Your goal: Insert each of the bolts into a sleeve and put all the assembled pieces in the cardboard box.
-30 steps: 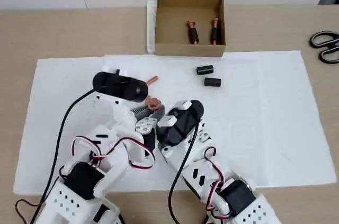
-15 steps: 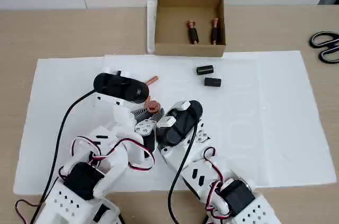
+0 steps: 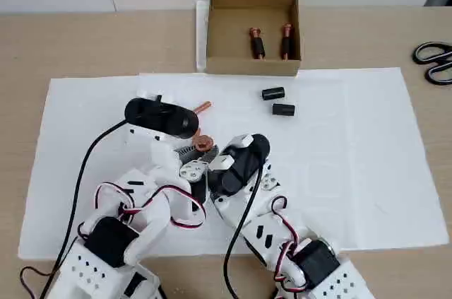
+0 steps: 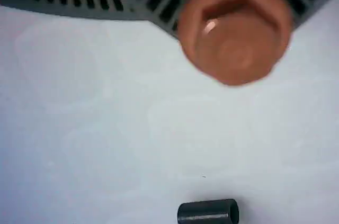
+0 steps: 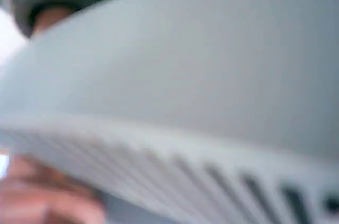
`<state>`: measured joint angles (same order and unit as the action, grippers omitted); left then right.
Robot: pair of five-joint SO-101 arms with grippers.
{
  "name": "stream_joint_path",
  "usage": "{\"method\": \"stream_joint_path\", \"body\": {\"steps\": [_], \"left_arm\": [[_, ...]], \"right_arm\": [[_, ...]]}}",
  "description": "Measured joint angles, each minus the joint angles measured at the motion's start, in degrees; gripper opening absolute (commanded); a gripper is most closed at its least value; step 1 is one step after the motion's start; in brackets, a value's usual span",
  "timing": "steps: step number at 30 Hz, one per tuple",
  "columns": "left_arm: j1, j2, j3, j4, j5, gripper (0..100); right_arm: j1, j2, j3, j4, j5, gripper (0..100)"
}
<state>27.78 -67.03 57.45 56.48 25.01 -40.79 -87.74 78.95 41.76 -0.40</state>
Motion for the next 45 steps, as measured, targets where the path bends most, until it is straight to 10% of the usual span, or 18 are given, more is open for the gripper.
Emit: {"method": "stream_joint_path", "body": {"steps": [45], "left_arm": [[-0.7,0.4,-0.2,4.7,0.0,14]], "right_arm": [[0.4,0.0,0.0,0.0,0.0,0.5]]}}
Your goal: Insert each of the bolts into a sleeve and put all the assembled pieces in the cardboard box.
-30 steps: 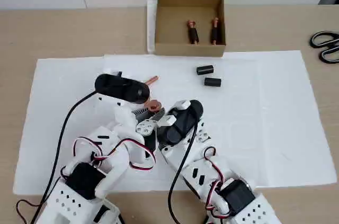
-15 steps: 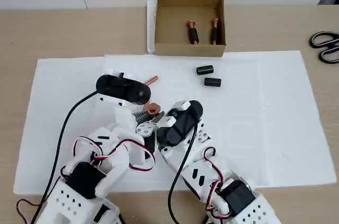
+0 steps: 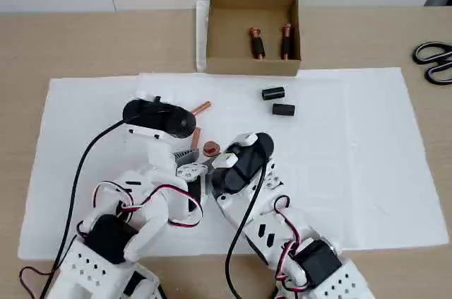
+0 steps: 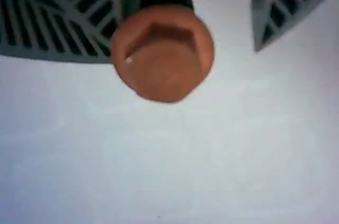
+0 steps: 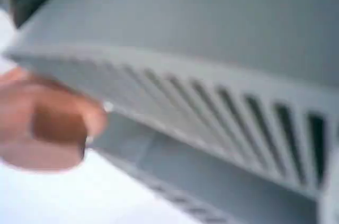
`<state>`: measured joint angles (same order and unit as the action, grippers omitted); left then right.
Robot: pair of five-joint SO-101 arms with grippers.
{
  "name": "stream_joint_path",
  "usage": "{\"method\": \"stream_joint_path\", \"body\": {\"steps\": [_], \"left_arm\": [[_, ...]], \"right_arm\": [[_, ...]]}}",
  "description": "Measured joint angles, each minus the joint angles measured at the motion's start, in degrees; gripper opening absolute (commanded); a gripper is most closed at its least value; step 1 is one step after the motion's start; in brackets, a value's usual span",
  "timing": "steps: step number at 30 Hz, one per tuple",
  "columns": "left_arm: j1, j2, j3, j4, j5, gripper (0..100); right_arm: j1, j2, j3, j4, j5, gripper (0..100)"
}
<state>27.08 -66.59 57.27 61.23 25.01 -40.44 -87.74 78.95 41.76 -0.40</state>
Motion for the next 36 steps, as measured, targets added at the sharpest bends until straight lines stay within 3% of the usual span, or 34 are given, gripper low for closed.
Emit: {"method": "stream_joint_path", "body": {"steps": [20,30,36], "left_arm": [[-0.3,0.0,-11.4,10.9,-2.0,15],[-15.2,0.0,-14.2,20.1,-9.1,15],[-26.1,0.0,-14.2,22.8,-13.8,15]], "right_arm": [[0.0,-0.1,0.1,0.0,0.0,0.5],[0.8,-0.1,0.1,0.0,0.0,0.5],[10.7,-0.1,0.3,-0.8,0.0,0.5]]}}
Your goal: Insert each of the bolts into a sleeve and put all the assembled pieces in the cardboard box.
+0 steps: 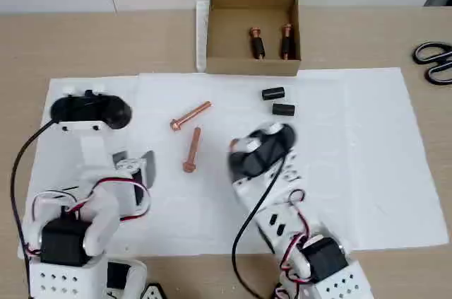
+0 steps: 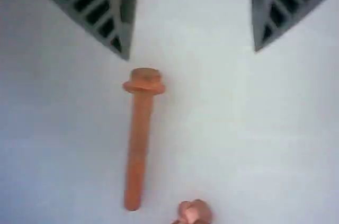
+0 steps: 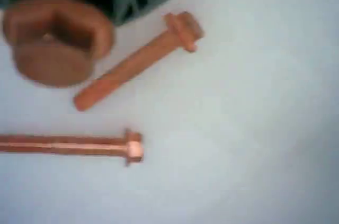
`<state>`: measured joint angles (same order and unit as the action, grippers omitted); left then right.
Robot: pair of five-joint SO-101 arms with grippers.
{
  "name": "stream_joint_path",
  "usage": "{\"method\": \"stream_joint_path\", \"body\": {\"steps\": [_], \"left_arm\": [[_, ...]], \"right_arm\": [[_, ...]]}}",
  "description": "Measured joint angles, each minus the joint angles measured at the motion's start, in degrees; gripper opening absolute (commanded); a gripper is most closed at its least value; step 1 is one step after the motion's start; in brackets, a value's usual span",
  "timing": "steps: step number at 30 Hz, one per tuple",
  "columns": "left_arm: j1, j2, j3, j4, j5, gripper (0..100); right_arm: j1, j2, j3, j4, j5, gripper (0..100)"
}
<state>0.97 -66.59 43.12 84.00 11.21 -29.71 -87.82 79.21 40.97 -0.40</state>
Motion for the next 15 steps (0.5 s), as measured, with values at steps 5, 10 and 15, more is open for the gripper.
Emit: {"method": "stream_joint_path", "body": {"steps": [5,10,15], "left_arm": [[-2.8,0.0,0.0,1.1,-9.9,14],[-3.3,0.0,0.0,1.9,-12.9,14],[-3.5,0.0,0.0,2.0,-12.7,14]], "right_arm": [[12.1,0.1,1.1,-7.3,0.0,0.4],[20.8,0.6,-0.1,-8.2,0.0,0.4],[23.6,10.2,-12.0,-6.7,0.0,0.7]]}}
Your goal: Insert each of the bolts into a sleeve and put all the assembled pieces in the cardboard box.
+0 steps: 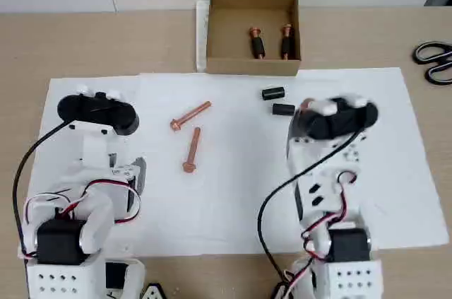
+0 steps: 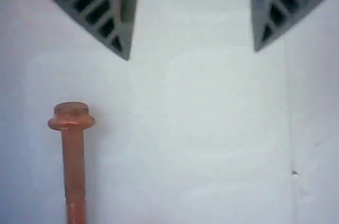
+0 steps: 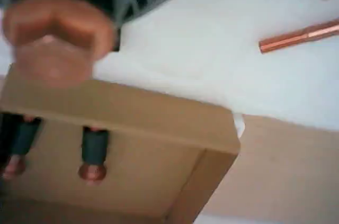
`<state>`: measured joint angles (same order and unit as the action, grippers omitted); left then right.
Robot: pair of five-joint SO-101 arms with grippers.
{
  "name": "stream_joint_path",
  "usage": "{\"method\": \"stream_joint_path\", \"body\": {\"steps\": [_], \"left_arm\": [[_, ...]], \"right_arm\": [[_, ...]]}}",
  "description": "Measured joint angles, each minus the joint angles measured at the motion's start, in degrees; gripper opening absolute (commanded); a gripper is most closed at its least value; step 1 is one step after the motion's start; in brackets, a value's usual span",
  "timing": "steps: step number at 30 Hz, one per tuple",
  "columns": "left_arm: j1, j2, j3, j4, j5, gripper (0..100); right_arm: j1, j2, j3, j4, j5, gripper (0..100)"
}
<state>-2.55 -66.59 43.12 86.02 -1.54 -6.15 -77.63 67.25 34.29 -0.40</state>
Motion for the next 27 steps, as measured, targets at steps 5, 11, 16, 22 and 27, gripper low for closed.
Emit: {"method": "stream_joint_path", "body": {"steps": [5,11,16,22,27], "left_arm": [[0.0,0.0,0.0,0.0,-0.5,14],[0.0,0.0,0.0,0.0,-0.5,14],[0.0,0.0,0.0,0.0,-0.5,14],[0.0,0.0,0.0,0.0,-0.5,14],[0.0,0.0,0.0,0.0,-0.5,14]], "right_arm": [[1.5,19.7,-19.3,0.0,0.0,0.7],[1.1,48.3,-44.8,-1.4,0.0,0.7],[0.4,71.7,-62.5,-11.5,0.0,0.7],[0.5,96.9,-78.2,-21.9,0.0,0.8],[0.1,112.9,-87.6,-22.4,0.0,0.9]]}}
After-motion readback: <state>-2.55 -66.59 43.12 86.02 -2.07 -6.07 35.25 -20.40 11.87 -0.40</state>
